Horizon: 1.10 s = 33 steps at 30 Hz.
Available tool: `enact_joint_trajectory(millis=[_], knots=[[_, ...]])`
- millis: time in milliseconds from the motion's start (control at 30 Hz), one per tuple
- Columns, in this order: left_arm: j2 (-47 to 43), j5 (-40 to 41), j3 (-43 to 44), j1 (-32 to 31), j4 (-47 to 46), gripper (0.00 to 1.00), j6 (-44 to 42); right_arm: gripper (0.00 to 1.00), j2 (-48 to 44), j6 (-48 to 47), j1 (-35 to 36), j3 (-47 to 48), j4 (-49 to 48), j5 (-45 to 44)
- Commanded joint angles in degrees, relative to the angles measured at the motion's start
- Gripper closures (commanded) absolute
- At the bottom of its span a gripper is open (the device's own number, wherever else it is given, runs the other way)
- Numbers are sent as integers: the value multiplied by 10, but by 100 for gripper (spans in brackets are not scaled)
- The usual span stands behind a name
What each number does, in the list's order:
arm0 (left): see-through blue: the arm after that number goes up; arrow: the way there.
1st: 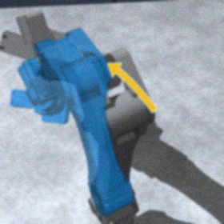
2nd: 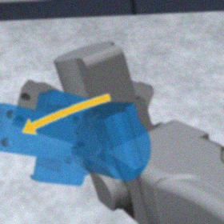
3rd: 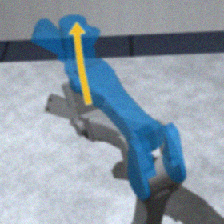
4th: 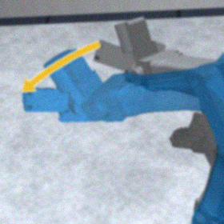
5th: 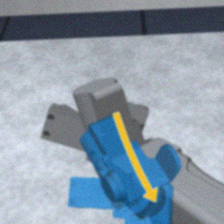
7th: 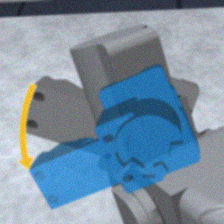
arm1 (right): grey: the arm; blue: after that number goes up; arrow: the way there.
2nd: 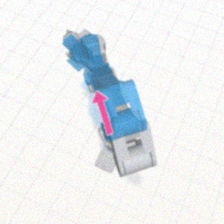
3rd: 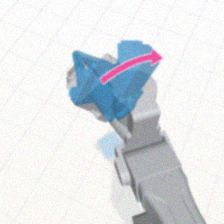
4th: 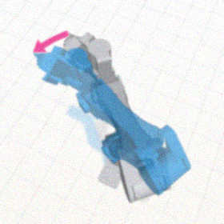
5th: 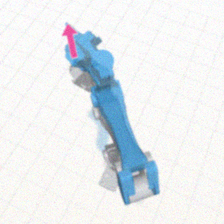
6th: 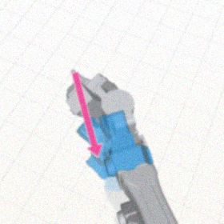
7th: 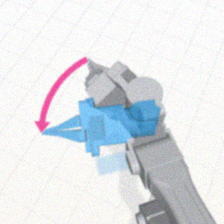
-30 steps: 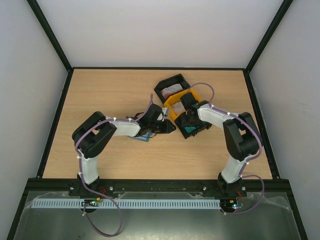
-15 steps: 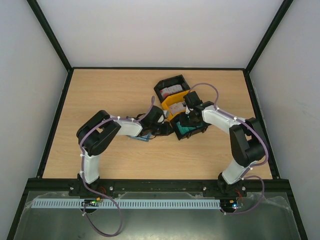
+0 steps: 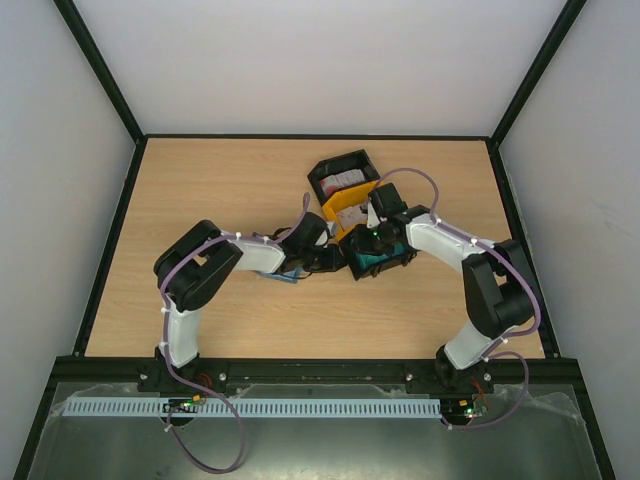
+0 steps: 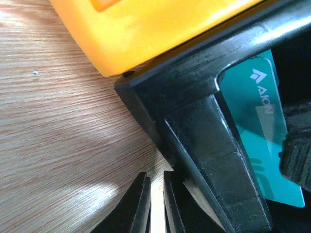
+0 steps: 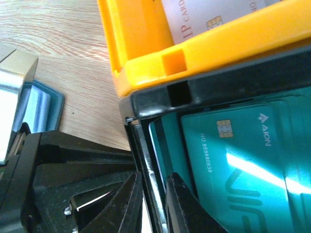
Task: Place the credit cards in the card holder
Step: Pick up the credit card from the storage box.
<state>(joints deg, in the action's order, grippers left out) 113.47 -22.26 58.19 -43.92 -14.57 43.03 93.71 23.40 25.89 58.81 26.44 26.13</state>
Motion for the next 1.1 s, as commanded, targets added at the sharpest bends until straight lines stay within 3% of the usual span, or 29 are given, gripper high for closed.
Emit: enact_joint_trajectory(millis=[0, 267, 467, 633, 700, 900, 1067], knots=[[7, -6, 21, -6, -17, 89, -10, 83, 19, 8, 5, -18, 2, 12], [8, -10, 23, -6, -17, 89, -9, 64, 13, 16, 5, -22, -4, 33], [4, -9, 21, -5, -17, 89, -9, 67, 28, 27, 5, -28, -10, 62], [-4, -5, 19, -5, -14, 89, -10, 67, 28, 23, 6, -22, -1, 2], [-7, -3, 19, -6, -13, 89, -10, 70, 25, 20, 6, -21, -1, -9], [-9, -1, 19, -5, -11, 89, -12, 96, -12, 20, 6, -16, 8, -24], [-13, 1, 21, -6, -9, 88, -13, 98, -57, 7, 9, -7, 36, -57]])
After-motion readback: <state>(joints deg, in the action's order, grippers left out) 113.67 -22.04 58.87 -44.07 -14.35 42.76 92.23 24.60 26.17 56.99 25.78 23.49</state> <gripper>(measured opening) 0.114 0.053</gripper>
